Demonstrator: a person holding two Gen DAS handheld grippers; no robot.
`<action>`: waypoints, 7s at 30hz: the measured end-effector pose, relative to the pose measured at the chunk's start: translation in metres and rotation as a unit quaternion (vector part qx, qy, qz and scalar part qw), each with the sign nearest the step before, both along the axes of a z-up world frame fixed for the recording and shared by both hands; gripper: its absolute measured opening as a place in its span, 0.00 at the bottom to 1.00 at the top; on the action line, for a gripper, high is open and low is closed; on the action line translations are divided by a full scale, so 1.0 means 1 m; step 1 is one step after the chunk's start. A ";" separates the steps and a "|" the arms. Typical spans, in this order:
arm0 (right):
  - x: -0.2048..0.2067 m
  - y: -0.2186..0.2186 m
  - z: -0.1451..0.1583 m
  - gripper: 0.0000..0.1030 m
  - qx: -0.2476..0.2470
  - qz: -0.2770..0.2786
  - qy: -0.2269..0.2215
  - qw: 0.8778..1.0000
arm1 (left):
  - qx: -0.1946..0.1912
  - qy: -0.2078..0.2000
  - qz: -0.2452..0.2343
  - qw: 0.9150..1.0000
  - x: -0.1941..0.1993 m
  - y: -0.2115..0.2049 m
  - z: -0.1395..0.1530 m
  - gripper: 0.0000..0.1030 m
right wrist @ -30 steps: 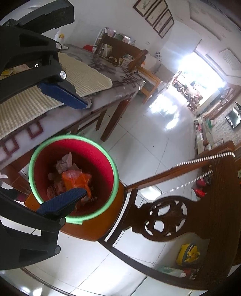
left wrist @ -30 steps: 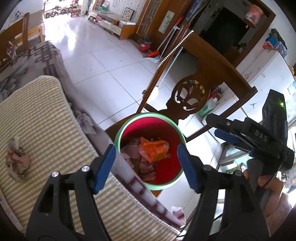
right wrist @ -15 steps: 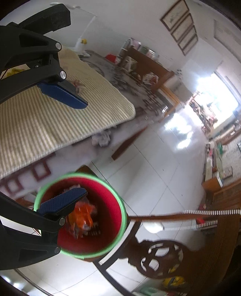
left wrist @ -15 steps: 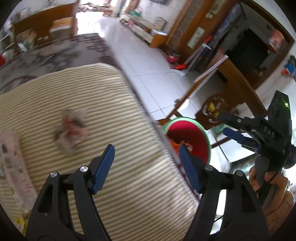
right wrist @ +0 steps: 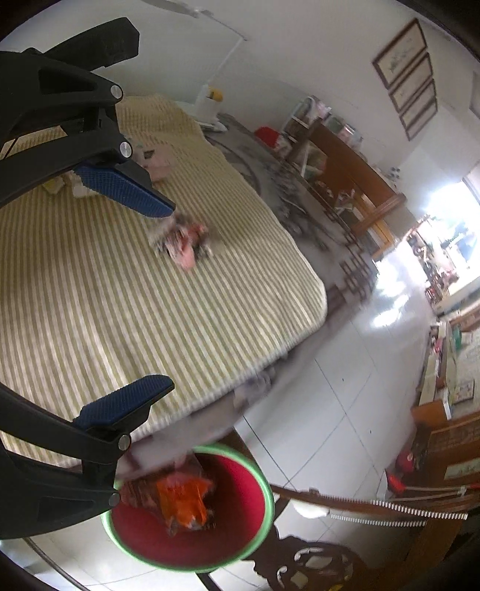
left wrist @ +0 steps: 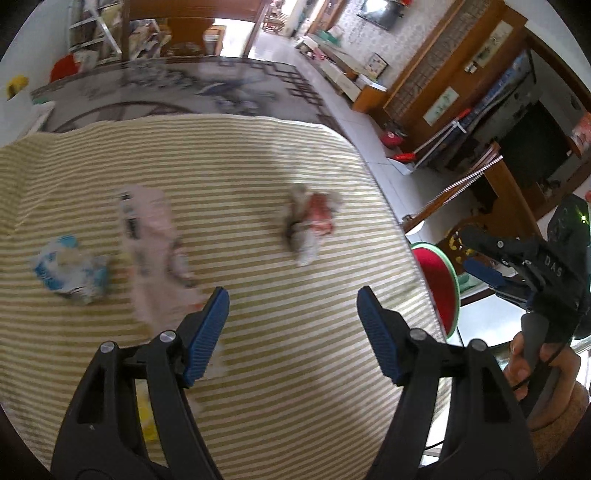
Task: Collect trash
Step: 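Move both open tools back over the remaining trash on the table, then grasp the yellow barcode box with the left tool while the right tool grasps the crumpled pink paper, then lift the yellow box and crumpled paper and carry both over the red bin, then open both tools above the red bin to drop the box and paper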
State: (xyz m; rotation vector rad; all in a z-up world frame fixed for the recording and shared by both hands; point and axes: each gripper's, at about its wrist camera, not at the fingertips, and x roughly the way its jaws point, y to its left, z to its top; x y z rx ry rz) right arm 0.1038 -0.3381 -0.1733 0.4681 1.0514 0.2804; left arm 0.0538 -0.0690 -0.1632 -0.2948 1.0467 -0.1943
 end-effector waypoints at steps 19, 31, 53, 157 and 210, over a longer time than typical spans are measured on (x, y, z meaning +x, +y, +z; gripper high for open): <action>-0.016 0.125 -0.005 0.82 0.001 0.060 0.007 0.998 | 0.046 0.017 0.001 0.999 -0.054 0.127 -0.019 0.73; -0.026 0.136 -0.010 0.83 -0.004 0.055 0.016 0.998 | 0.094 0.049 -0.148 0.983 -0.081 0.096 -0.050 0.79; 0.074 0.130 -0.059 0.83 -0.094 0.019 0.053 0.994 | 0.103 0.081 -0.056 0.990 -0.066 0.094 -0.075 0.37; -0.035 -0.039 0.016 0.40 -0.011 -0.025 -0.036 0.999 | 0.015 -0.087 -0.083 0.993 0.006 -0.056 0.056 0.25; -0.032 -0.246 -0.022 0.70 0.007 -0.187 0.008 0.982 | -0.017 -0.052 -0.241 0.969 0.077 -0.282 0.018 0.65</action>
